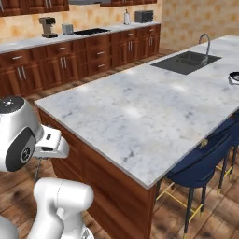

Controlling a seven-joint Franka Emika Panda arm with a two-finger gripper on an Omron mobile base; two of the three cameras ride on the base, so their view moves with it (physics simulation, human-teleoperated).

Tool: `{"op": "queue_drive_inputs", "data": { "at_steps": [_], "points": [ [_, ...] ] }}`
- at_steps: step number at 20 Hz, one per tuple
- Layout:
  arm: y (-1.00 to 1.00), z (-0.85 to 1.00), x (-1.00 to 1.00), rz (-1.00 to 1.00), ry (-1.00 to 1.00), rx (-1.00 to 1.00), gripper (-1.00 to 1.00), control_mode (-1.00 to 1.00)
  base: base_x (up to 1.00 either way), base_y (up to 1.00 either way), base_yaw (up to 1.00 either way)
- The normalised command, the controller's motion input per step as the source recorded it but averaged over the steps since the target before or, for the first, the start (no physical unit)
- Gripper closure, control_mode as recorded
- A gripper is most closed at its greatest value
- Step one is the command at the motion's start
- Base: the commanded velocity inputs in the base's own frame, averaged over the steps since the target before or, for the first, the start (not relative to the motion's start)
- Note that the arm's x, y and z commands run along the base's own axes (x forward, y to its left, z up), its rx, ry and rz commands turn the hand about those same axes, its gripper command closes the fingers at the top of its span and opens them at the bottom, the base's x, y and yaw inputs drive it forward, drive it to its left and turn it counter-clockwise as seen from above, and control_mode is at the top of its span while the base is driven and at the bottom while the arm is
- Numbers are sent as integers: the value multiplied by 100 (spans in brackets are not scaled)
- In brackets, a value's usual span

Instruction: Take the fork and place it on the left side of the plate. Then take the spoon and place it on the right side of the plate. Make sure they're directly next to the plate.

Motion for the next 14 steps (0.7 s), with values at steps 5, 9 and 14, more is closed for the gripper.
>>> {"op": "queue_drive_inputs", "data": {
  "at_steps": [5,9,14],
  "points": [
    [0,0,0,0,0,0,100,100,-55,-100,-1],
    [0,0,0,0,0,0,100,100,-31,-100,0],
    [0,0,0,0,0,0,100,100,-7,-100,0]
  ]
}}
